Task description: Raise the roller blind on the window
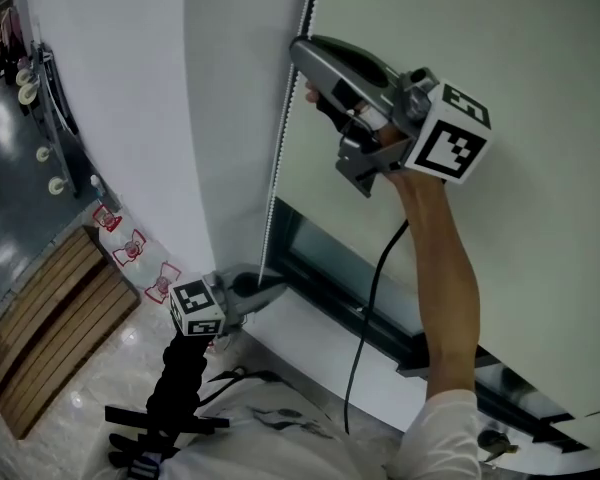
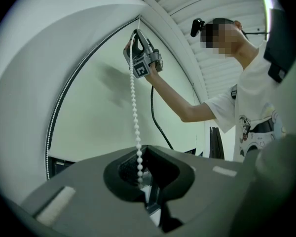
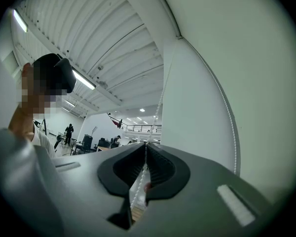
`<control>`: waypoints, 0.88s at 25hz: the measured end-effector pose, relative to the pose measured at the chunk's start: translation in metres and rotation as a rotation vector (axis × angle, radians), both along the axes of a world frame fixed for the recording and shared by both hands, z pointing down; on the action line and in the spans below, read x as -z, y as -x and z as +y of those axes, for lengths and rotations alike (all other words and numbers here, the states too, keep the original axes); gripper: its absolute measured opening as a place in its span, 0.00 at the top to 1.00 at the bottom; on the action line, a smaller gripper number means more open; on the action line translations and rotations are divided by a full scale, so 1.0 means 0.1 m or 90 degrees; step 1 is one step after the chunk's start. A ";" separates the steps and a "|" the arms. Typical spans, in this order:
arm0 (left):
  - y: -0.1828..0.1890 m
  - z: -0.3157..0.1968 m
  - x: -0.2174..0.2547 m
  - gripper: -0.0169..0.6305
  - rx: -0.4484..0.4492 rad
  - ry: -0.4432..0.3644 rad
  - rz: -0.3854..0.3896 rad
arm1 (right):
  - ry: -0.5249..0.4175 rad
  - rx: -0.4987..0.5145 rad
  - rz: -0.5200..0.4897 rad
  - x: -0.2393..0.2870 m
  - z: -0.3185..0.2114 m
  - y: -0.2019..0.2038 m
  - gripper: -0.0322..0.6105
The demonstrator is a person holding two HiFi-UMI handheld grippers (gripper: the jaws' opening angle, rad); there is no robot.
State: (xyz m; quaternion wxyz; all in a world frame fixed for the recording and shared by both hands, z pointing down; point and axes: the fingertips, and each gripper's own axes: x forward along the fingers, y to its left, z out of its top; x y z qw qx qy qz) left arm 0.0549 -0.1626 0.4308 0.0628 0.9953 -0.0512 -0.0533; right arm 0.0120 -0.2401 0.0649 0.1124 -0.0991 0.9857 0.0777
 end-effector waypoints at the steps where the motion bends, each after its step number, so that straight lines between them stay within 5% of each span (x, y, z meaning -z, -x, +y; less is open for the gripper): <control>1: -0.01 0.01 0.00 0.98 0.000 0.000 0.000 | 0.002 0.002 0.004 -0.03 0.02 0.00 0.93; 22: -0.04 -0.02 0.10 0.98 -0.004 -0.025 0.006 | 0.087 0.007 0.087 -1.38 0.25 0.08 0.93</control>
